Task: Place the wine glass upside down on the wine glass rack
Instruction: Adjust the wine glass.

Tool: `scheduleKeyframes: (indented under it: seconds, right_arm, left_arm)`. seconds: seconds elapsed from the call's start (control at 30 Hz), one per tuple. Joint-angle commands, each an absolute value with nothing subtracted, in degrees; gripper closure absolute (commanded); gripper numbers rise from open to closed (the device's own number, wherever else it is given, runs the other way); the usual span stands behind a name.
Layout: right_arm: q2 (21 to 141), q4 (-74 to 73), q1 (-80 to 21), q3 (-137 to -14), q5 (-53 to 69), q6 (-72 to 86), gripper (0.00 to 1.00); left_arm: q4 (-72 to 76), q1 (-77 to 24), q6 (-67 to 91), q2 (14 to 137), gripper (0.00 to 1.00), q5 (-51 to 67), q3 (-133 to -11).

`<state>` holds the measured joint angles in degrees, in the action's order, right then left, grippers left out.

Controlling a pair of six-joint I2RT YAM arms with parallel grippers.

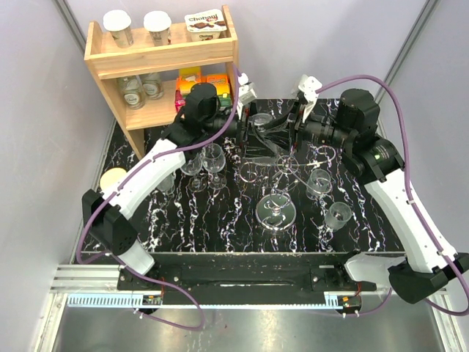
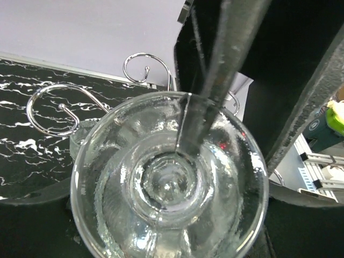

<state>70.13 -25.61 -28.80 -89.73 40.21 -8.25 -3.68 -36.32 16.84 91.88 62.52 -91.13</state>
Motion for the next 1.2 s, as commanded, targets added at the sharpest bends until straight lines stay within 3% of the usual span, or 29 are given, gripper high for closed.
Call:
scheduleKeyframes:
  seconds: [0.0, 0.13, 0.37, 0.63, 0.77, 0.83, 1.17]
  right_arm:
    - [71.2, -23.1, -28.7, -90.0, 41.7, -6.1, 0.55]
    - [71.7, -22.0, -28.7, -89.1, 42.3, -4.9, 0.52]
    - [72.2, -16.4, -28.1, -85.8, 47.5, -0.4, 0.61]
    - [73.5, -11.7, -28.0, -82.7, 50.4, 4.1, 0.56]
    - [74.1, -10.4, -28.0, -82.8, 51.3, 5.3, 0.91]
    - [73.9, -10.4, -27.9, -83.2, 51.5, 5.2, 1.0]
    - [71.5, -13.4, -27.1, -82.8, 50.9, 1.9, 1.0]
  left_arm:
    - [-4.2, -38.1, 12.8, 91.9, 0.67, 63.9, -96.4]
    - [-6.7, -38.8, 10.3, 92.5, 0.65, 64.1, -98.0]
    - [-8.2, -40.0, 9.2, 94.6, 0.63, 64.9, -100.0]
    - [-8.7, -40.7, 8.4, 95.4, 0.59, 67.2, -100.6]
    - [-9.1, -41.1, 7.9, 95.1, 0.56, 67.6, -100.5]
    - [-9.5, -41.0, 7.6, 95.0, 0.53, 67.6, -100.6]
    - [-10.2, -41.2, 6.8, 95.0, 0.43, 67.1, -100.2]
